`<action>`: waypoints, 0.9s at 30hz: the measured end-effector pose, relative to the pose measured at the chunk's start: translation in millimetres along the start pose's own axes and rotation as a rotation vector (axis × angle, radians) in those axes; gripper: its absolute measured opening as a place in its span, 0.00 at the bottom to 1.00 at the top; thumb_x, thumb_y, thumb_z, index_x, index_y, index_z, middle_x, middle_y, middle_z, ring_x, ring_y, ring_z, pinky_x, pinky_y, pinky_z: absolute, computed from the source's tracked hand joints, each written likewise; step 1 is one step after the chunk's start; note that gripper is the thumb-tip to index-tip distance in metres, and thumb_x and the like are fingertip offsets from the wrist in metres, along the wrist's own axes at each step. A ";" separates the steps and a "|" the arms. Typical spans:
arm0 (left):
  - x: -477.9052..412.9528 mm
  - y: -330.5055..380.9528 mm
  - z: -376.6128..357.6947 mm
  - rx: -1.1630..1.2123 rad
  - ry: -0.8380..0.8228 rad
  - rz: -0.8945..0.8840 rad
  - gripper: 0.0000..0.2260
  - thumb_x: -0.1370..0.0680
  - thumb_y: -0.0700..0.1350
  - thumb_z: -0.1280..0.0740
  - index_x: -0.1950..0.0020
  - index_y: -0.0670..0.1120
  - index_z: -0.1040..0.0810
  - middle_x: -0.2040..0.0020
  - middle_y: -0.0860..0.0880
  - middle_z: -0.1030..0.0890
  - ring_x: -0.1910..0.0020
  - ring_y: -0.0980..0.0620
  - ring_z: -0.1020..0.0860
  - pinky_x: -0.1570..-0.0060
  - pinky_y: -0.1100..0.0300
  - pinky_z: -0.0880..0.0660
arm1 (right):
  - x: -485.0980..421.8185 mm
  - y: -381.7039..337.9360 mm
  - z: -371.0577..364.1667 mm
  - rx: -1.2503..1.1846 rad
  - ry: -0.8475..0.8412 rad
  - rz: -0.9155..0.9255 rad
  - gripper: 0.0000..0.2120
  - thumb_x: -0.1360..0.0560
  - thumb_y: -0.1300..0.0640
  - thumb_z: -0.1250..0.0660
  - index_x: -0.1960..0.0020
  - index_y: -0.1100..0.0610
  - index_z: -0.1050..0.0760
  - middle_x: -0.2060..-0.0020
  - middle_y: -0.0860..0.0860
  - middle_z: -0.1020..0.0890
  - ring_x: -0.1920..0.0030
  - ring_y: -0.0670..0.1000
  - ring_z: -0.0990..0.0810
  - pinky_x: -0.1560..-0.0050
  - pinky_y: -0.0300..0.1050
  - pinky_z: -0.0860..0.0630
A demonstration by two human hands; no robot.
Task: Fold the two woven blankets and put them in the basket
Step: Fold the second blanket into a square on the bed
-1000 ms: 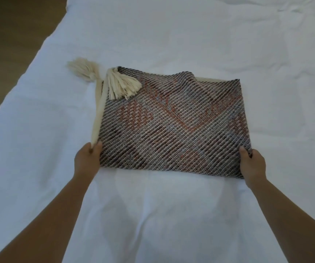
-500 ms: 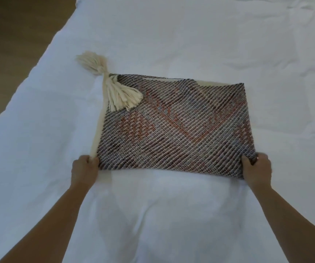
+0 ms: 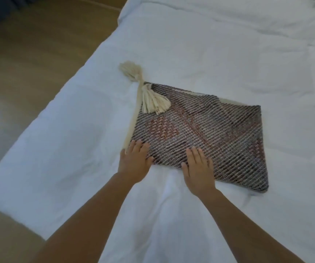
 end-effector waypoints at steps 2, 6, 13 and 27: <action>13.4 -12.2 24.3 0.017 0.006 -0.036 0.25 0.19 0.54 0.49 0.24 0.49 0.48 0.23 0.49 0.48 0.24 0.50 0.52 0.28 0.46 0.51 | 5.3 -39.1 12.2 -0.024 -0.005 0.032 0.26 0.19 0.47 0.55 0.24 0.53 0.52 0.23 0.51 0.48 0.24 0.51 0.53 0.26 0.54 0.55; 48.5 -61.9 68.3 0.006 -0.008 -0.076 0.25 0.19 0.55 0.50 0.24 0.48 0.50 0.23 0.49 0.49 0.24 0.50 0.52 0.28 0.48 0.51 | 18.1 -128.2 37.0 -0.059 0.023 0.088 0.25 0.19 0.48 0.54 0.24 0.54 0.48 0.24 0.52 0.45 0.24 0.52 0.50 0.26 0.52 0.53; 107.7 -170.6 140.5 -0.083 -0.049 -0.190 0.25 0.19 0.55 0.51 0.24 0.48 0.51 0.24 0.48 0.43 0.25 0.48 0.45 0.30 0.49 0.44 | 47.0 -276.5 79.2 -0.050 0.141 0.077 0.25 0.19 0.48 0.53 0.25 0.57 0.47 0.25 0.54 0.43 0.25 0.54 0.46 0.28 0.53 0.46; 71.6 -201.3 253.6 -0.132 -0.089 -0.548 0.24 0.19 0.53 0.49 0.24 0.50 0.51 0.24 0.49 0.43 0.26 0.48 0.41 0.31 0.50 0.42 | 12.1 -343.0 105.2 -0.188 0.256 -0.310 0.27 0.20 0.47 0.49 0.25 0.58 0.46 0.26 0.55 0.39 0.26 0.54 0.41 0.29 0.52 0.41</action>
Point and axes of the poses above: each hand's wrist, its own x-axis away from the middle knuckle, its own z-axis out of the back of the hand, y = z × x, the point moved 7 cm from there along -x, towards the middle knuckle
